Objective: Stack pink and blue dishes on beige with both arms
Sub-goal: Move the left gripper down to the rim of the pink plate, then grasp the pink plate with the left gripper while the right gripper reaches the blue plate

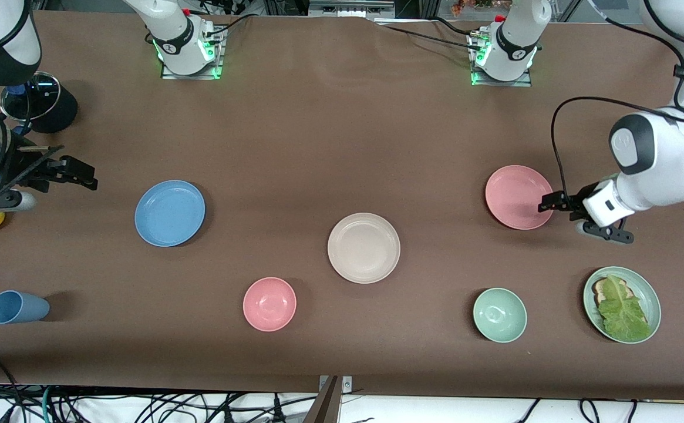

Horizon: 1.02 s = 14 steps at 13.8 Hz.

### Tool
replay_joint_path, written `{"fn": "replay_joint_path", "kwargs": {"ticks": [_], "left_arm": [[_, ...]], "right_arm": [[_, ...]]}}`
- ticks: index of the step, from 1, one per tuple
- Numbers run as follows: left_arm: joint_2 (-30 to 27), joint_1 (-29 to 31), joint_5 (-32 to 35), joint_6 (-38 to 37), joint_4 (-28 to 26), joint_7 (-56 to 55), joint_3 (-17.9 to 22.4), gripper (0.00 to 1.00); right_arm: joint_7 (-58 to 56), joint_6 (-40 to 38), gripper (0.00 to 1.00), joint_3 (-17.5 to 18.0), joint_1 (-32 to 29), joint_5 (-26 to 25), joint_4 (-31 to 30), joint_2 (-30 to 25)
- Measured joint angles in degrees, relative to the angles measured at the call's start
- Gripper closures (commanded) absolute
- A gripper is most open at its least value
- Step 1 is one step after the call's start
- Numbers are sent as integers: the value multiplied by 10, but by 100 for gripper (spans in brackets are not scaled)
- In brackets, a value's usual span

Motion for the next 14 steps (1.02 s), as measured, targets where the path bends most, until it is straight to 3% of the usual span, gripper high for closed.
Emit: {"fn": "replay_joint_path", "kwargs": {"ticks": [5,14], "left_arm": [[-32,47,-74,55,-96,129,5,0],[25,68,-177,102,-115,236,6,0]], "right_arm": [[-9,0,0,0,-3,0,-1,8],[-14,2,0,0,-3,0,-1,26]]}}
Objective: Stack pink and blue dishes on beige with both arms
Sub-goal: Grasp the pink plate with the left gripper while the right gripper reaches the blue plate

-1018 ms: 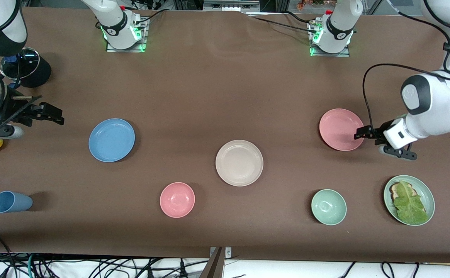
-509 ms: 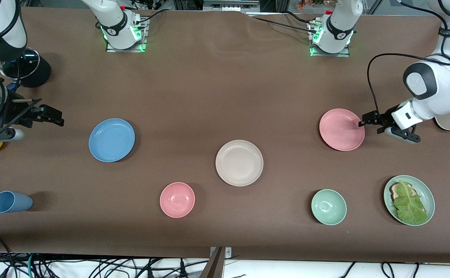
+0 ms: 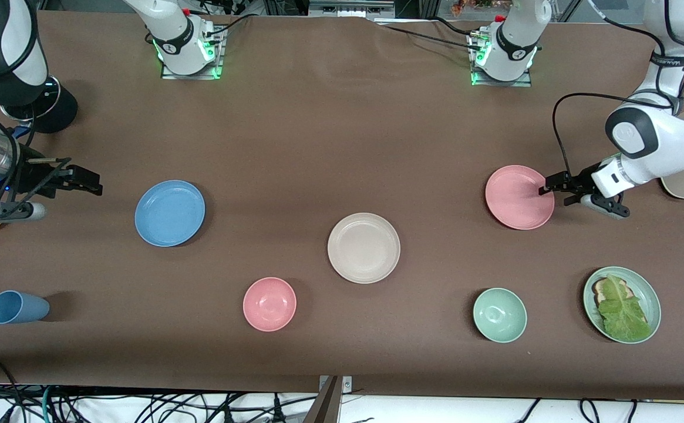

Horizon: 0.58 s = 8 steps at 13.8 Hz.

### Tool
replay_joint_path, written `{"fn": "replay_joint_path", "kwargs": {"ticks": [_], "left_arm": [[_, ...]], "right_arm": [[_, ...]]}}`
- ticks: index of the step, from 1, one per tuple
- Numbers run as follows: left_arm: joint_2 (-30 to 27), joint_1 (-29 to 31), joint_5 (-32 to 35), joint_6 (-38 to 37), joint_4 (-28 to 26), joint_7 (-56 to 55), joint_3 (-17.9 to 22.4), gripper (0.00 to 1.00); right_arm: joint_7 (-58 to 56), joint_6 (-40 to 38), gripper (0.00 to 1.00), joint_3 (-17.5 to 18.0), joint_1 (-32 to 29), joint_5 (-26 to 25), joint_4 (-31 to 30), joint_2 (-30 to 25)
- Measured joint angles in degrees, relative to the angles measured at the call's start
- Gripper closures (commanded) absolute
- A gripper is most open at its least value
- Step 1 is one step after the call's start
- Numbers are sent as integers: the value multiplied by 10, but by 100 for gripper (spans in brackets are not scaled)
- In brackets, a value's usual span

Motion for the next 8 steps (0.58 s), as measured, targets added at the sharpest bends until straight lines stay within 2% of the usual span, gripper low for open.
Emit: {"fn": "replay_joint_path", "kwargs": {"ticks": [6,7,8], "left_arm": [[34,0,-34,27,1,3,0,1],[37,0,-43,30,1,3,0,5],[39,0,-57,31,1,4,0,27]], "right_arm": [[0,5,0,0,0,0,0,14],[0,12,0,0,0,0,0,19],[0,19,0,0,0,0,0,23]]}}
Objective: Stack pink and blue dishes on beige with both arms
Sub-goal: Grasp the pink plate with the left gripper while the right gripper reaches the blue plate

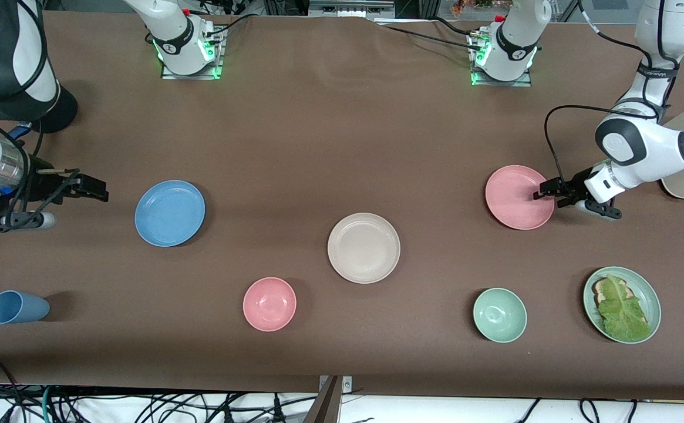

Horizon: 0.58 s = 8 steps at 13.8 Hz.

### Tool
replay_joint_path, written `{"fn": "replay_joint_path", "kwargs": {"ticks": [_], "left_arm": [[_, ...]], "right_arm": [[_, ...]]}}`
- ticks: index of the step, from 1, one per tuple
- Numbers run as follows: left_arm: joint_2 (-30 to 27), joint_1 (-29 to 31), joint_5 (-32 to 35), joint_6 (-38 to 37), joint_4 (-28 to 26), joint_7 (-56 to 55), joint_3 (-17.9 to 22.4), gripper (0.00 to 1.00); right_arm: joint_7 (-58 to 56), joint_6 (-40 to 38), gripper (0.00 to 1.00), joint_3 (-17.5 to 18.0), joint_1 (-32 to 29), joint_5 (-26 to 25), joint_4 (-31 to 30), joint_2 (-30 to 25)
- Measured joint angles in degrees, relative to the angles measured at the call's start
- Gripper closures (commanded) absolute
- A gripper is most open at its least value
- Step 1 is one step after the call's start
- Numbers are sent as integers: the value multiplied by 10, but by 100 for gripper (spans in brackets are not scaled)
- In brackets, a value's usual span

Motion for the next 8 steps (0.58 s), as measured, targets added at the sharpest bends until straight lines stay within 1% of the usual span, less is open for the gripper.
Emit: {"fn": "replay_joint_path", "kwargs": {"ticks": [2,3,8], "left_arm": [[4,0,-18,1,0,0,0,93],[6,0,-20,1,0,0,0,100],[8,0,-21,1,1,0,0,100]], "right_arm": [[0,13,0,0,0,0,0,6],[0,19,0,0,0,0,0,10],[-12,45,0,0,-6,0,-2,31]]}}
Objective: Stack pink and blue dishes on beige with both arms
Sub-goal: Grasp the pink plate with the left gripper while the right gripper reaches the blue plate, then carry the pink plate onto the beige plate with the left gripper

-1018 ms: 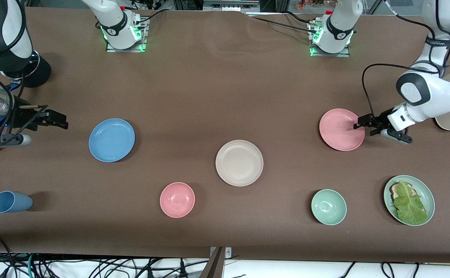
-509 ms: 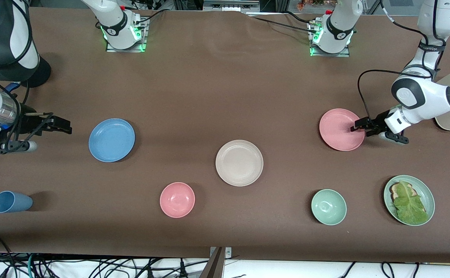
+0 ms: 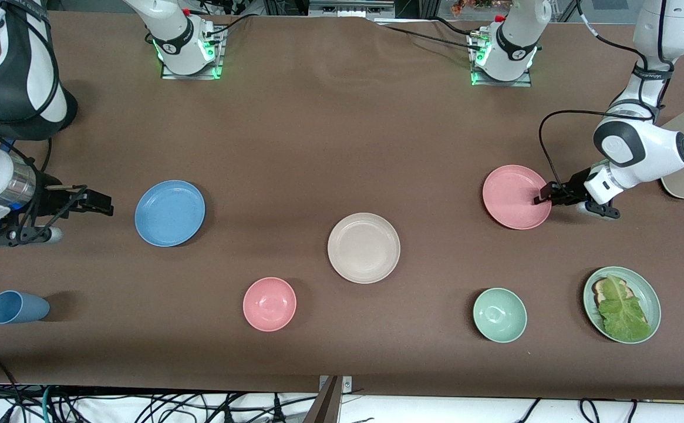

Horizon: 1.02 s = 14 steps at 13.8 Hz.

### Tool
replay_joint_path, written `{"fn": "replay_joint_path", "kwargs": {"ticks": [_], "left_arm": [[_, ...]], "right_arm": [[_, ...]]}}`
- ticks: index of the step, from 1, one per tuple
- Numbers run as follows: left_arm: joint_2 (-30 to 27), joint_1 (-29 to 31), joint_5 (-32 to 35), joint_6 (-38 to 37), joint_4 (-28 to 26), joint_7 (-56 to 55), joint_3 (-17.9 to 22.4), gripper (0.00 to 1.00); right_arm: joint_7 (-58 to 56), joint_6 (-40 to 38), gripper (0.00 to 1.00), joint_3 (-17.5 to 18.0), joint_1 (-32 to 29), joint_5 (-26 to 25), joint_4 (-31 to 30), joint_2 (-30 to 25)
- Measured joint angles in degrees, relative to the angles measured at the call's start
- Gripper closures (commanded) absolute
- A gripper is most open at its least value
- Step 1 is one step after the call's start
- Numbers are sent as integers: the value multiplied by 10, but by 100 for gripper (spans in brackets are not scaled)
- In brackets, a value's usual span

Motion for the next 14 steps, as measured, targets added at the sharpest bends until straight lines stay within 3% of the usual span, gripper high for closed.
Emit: {"fn": "replay_joint_path", "kwargs": {"ticks": [5,9,14], "left_arm": [[0,0,0,-3,5,0,0,100],[-3,-1,0,-77,50,-6,-3,100],[-7,-50,0,-111,102,-78,-14,100]], "right_arm": [[-46,46,0,-9,-18,0,-53,8],[-57,106,0,-24,-21,0,-112,8],[-58,254,0,-33,-21,0,-238,0]]}}
